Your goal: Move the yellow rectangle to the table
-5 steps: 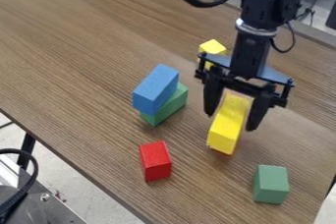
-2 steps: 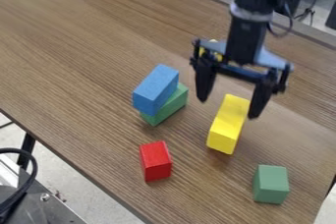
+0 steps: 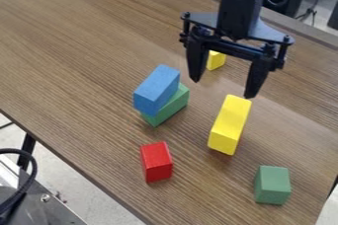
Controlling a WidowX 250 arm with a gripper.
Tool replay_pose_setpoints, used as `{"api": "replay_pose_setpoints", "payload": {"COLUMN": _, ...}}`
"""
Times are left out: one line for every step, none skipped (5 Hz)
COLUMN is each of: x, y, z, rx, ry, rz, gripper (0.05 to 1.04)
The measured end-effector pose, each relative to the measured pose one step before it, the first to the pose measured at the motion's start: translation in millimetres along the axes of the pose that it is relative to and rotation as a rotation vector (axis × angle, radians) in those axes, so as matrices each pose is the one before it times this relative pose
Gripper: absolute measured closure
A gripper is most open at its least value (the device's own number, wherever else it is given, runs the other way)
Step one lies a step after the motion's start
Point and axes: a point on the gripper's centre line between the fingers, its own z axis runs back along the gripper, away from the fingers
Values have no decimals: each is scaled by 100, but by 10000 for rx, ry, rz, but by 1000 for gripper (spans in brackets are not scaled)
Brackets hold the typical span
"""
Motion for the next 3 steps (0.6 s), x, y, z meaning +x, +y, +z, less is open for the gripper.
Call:
{"api": "replay_pose_setpoints", "payload": {"x": 322, "y": 1038, "z": 1, "rx": 87, "ry": -58, "rz": 86, "gripper": 83}}
{"api": "replay_pose_setpoints", "payload": {"x": 383, "y": 531, "z": -49, "rx": 202, "ry": -231, "rz": -28, "gripper": 83}}
{"api": "replay_pose_setpoints", "payload": {"x": -27, "y": 37, "z": -76, "rx": 25, "ry": 23, "rz": 10, "gripper": 83}}
